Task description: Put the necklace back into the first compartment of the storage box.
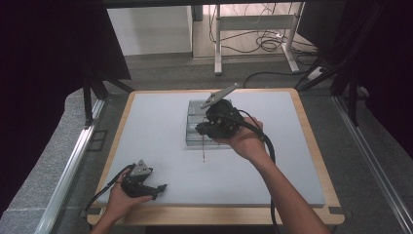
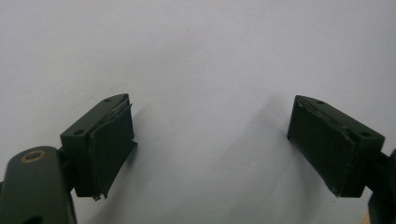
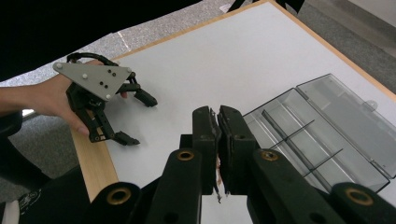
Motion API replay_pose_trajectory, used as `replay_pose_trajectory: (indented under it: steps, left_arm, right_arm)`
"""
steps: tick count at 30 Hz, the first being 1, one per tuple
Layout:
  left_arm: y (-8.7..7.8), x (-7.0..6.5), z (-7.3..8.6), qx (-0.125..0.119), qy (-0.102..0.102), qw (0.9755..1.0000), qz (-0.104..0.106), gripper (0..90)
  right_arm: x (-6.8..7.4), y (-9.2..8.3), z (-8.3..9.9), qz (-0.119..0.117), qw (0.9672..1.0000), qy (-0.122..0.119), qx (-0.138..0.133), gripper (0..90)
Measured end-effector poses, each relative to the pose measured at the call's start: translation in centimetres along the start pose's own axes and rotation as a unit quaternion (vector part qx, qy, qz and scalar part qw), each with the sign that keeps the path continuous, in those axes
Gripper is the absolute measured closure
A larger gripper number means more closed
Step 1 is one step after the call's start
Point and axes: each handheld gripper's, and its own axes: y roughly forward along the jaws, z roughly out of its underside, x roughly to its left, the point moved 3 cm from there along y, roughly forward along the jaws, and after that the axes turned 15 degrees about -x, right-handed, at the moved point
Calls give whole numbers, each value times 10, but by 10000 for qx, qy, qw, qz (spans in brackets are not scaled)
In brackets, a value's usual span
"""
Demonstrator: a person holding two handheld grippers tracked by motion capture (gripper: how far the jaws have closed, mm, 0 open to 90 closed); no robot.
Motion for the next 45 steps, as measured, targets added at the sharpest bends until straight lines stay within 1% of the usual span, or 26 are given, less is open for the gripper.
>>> replay_pose_trajectory:
  steps: [6, 11, 14, 15, 21, 25, 30, 31, 39, 45]
  left_arm:
    - [0, 0, 0, -3, 1, 10000, -1, 145]
    - [0, 0, 0, -8, 3, 10000, -1, 145]
    - [0, 0, 0, -9, 3, 10000, -1, 145]
    - [0, 0, 0, -10, 1, 10000, -1, 145]
    - [0, 0, 0, -11, 0, 10000, 1, 145]
    - [0, 0, 0, -11, 1, 10000, 4, 144]
    - [0, 0, 0, -12, 3, 10000, 9, 144]
    - [0, 0, 0, -8, 7, 10000, 12, 144]
    - [0, 0, 0, -15, 12, 10000, 16, 143]
    - [0, 0, 0, -17, 11, 10000, 20, 143]
  right_arm:
    - [-4, 0, -7, 41, 10000, -19, -37, 843]
    - [-7, -1, -12, 82, 9999, 51, -69, 843]
    - [-9, -2, -15, 71, 9999, 29, -125, 843]
    - [-9, -3, -16, 97, 9999, 65, -127, 843]
    - [-11, -2, -21, 84, 9997, 72, -206, 842]
    - [-14, -4, -28, 90, 9994, 68, -324, 843]
    - [-17, -6, -36, 111, 9991, 98, -408, 843]
    - [-18, -6, -37, 127, 9990, 85, -424, 843]
    - [-29, -3, -43, 232, 9980, 213, -544, 843]
    - [-39, 3, -45, 299, 9975, 287, -580, 843]
